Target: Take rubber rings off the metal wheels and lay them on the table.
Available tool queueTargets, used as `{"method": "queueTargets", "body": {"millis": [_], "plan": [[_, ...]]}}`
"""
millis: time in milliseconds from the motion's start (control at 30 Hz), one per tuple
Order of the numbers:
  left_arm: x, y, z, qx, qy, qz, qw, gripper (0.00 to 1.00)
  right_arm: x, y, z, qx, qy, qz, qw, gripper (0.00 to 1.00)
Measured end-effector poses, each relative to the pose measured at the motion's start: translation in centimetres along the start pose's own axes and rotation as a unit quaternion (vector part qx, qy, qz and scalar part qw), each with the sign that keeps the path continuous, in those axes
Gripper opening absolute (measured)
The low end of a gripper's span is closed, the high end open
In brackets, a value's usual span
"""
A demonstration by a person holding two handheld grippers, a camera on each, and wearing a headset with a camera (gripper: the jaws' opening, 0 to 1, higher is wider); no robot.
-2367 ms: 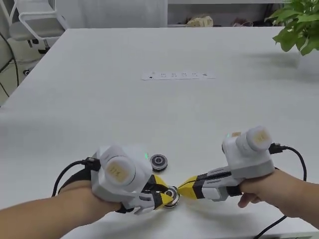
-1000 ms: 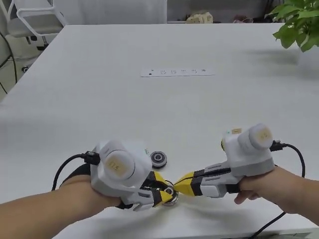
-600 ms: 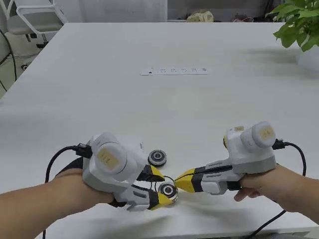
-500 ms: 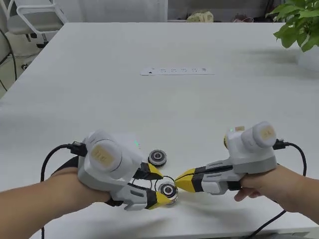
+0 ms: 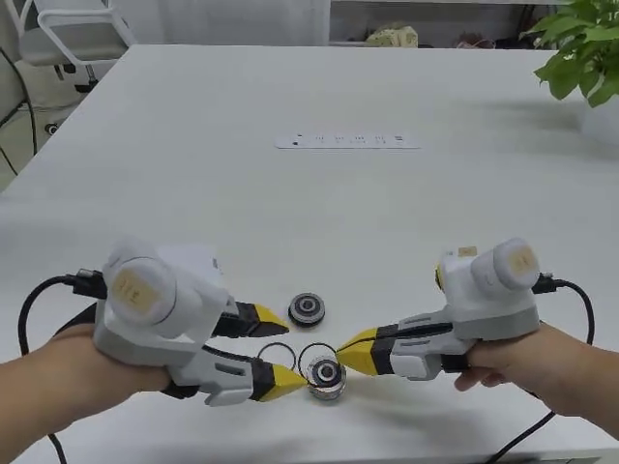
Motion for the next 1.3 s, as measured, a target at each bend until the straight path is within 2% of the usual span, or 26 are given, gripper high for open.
{"method": "queueTargets", "body": {"millis": [300, 567, 867, 1300], "plan": [[0.6, -1.1, -1.7, -0.010, 0.019, -0.022, 0.9995, 0.32, 0.3, 1.0, -0.2, -0.018, 0.007, -0.006, 0.9998, 0.00], [1.0, -1.9, -2.6, -0.014, 0.034, -0.038, 0.9986, 0.33, 0.3, 1.8, 0.0, -0.020, 0.008, -0.008, 0.9997, 0.00], [1.3, -2.3, -3.4, -0.018, 0.047, -0.048, 0.9976, 0.35, 0.6, 2.8, 0.9, -0.019, 0.012, -0.018, 0.9996, 0.00], [1.4, -3.2, -4.0, -0.016, 0.057, -0.062, 0.9963, 0.35, 0.3, 3.3, 2.6, -0.008, 0.016, -0.018, 0.9997, 0.00]]}}
Point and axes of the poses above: the centre of the closed fingertips' face, and the gripper's own axes: z roughly forward along the fingers, x roughly to its left, y roughly out of its top, the point moved 5 cm from there along -z, roughly backward along the fingers, and after that the axes turned 11 degrees about x, right-handed, at the moved point
